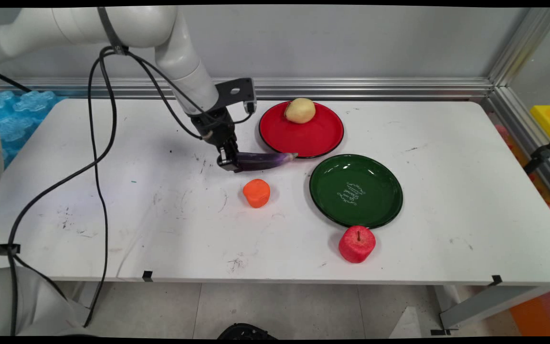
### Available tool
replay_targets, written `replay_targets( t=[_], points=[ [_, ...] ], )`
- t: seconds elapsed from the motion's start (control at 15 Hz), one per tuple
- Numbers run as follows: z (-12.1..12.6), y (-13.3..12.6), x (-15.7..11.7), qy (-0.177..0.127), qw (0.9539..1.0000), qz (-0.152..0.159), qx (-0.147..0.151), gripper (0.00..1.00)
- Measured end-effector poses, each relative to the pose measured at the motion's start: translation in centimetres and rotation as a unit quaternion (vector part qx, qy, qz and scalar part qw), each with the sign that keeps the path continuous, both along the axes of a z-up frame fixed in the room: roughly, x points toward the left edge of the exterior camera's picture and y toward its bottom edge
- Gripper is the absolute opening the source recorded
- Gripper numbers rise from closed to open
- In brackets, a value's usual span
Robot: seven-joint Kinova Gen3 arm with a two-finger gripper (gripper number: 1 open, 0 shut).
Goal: Place the picked object on the table
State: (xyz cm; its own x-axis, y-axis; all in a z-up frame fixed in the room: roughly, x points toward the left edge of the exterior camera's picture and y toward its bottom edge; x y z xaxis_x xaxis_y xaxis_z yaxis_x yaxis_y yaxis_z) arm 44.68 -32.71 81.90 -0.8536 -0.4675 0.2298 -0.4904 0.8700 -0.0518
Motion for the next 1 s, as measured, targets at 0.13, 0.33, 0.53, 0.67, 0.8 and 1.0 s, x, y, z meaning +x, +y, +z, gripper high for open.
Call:
replay_targets(
  t=[0.13,0.33,0.53,0.67,0.8,1.0],
  points=[
    [-0.6,-0.2,0.2,0.001,1.0,-0.007,-0.001,0.0],
    [-1.6,-0.4,0.5,0.006,0.9998,-0.018,-0.003,0.0],
    [-2.2,-0.7,0.6,0.011,0.9996,-0.026,-0.003,0.0],
    [-2.8,-0.8,0.8,0.016,0.9994,-0.032,-0.002,0.0],
    [-3.2,-0.8,0.8,0.02,0.9991,-0.036,0.0,0.0],
    [-3.6,-0.9,0.8,0.026,0.9987,-0.043,0.002,1.0]
  ],
)
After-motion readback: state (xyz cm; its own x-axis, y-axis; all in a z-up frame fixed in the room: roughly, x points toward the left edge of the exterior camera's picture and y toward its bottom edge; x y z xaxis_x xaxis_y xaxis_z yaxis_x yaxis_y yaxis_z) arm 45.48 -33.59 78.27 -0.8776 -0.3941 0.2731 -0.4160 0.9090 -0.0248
